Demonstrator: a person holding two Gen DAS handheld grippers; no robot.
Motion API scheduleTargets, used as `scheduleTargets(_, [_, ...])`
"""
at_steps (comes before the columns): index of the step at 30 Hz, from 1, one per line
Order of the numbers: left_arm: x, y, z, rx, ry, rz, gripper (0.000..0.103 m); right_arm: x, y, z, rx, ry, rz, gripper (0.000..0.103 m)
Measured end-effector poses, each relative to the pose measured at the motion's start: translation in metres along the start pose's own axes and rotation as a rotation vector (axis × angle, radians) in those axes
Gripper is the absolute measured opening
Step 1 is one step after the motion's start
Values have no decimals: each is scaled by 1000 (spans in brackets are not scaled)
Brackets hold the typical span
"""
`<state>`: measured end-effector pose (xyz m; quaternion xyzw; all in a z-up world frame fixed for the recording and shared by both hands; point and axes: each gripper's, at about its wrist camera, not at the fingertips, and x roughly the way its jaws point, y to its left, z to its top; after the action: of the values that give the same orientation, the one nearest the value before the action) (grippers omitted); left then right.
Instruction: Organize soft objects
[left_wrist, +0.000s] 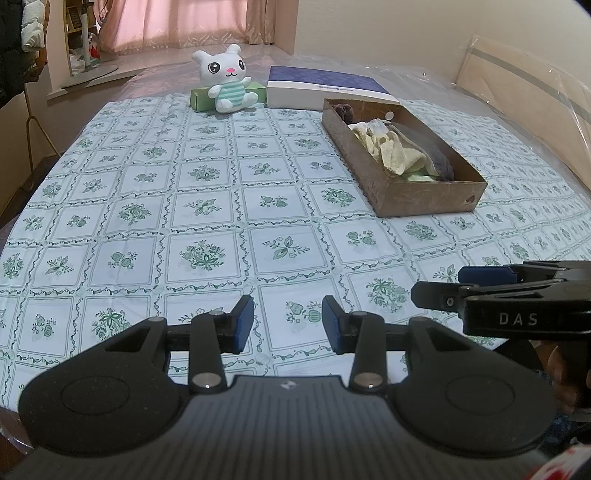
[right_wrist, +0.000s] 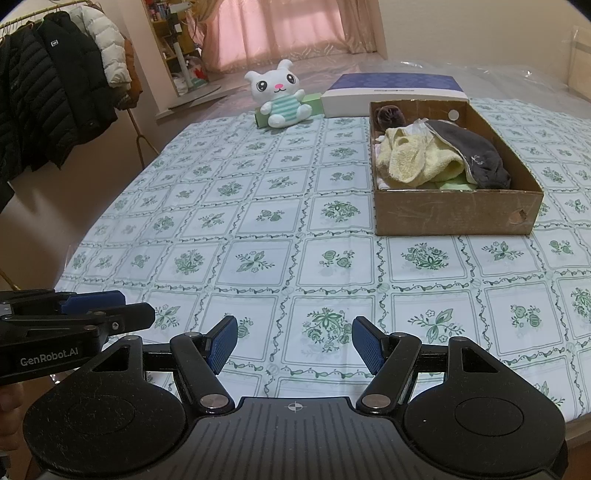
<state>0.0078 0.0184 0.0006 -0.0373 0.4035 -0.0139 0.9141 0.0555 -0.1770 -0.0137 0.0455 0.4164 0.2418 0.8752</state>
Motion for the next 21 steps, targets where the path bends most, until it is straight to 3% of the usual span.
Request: scheduleTargets(21, [0, -2, 0, 2, -5, 8, 38, 0, -1, 0, 2, 1, -1, 68])
